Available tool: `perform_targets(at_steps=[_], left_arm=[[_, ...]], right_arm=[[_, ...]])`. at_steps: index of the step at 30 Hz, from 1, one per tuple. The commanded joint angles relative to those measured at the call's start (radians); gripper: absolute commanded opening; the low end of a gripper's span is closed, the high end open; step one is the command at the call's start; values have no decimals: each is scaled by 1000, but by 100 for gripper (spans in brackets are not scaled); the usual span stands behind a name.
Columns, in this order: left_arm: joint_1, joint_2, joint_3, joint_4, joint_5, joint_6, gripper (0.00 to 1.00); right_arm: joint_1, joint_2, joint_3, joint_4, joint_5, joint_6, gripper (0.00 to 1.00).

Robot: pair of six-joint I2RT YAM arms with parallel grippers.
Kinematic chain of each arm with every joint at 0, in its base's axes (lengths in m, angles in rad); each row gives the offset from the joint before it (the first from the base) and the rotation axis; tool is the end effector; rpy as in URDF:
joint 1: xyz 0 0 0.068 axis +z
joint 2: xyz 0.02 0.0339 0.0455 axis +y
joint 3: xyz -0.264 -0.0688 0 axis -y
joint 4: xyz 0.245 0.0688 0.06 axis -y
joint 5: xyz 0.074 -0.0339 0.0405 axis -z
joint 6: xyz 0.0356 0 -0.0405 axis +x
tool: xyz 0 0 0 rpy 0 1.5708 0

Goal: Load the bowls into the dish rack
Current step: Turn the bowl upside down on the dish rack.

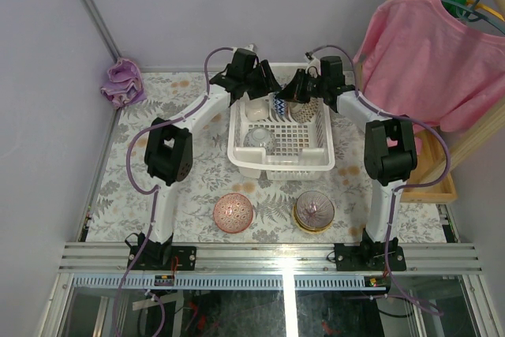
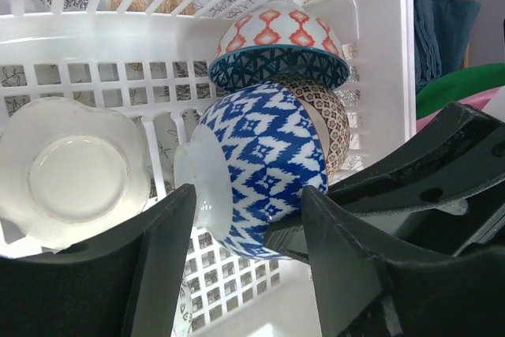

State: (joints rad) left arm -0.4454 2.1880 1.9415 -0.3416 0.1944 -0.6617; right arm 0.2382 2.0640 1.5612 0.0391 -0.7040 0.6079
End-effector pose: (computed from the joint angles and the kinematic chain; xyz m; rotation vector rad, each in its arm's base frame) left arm 0.4624 -0.2284 0.2668 -0.1272 2.2677 -0.8262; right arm 0.4601 0.1354 0.2353 -0.0821 2.1405 1.2296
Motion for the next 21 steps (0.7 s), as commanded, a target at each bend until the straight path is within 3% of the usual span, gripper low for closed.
perform_targets(at_steps=[1,9,11,14,21], left_arm=[[-3,-29,-35,21,-14,9,55],[5,-52,-61,21,-25,10,54],[7,-57,-75,24,-29,6,49],[11,-47,-79,32,-19,-6,32],[10,-5,-37,29,3,-15,30]], right_arm=[[-75,31,-34,-215,242,-88,11],[-92,12,-68,-162,215,-59,10],[-96,11,-74,-153,204,-53,11],[-97,14,-77,-147,195,-48,13],[-107,-3,-99,-138,198,-47,24]])
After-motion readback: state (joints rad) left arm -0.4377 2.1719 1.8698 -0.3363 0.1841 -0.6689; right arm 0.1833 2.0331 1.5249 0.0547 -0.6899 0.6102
